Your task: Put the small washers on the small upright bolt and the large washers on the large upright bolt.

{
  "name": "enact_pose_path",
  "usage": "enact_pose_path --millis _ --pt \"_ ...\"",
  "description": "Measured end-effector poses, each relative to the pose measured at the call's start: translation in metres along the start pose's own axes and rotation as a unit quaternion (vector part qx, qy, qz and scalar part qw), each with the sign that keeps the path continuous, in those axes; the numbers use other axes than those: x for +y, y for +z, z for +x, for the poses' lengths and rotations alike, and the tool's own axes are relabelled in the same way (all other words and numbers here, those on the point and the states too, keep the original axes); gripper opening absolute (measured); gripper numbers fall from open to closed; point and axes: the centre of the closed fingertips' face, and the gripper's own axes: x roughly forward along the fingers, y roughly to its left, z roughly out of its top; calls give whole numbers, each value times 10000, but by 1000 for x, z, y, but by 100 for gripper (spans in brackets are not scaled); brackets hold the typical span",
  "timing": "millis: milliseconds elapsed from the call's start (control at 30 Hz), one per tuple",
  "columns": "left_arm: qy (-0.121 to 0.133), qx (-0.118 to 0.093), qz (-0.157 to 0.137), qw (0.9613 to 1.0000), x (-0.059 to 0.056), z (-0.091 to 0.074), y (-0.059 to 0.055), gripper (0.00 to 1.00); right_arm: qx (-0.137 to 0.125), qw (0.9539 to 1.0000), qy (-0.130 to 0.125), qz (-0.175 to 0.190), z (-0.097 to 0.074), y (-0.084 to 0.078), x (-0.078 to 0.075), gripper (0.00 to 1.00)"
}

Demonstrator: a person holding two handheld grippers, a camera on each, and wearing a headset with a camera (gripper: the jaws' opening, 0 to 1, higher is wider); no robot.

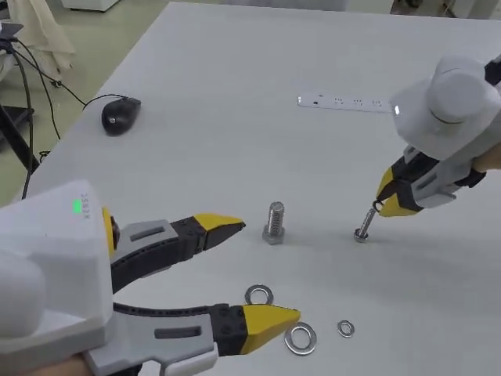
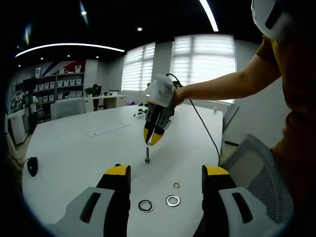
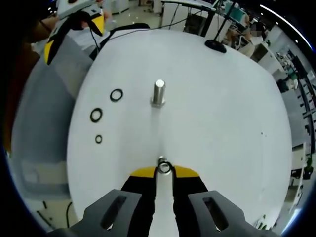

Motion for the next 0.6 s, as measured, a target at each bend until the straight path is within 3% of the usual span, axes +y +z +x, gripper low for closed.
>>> enact_pose_path --millis 600 --pt "-4 17 -50 10000 7 0 -4 57 59 9998 203 61 14 -1 -1 12"
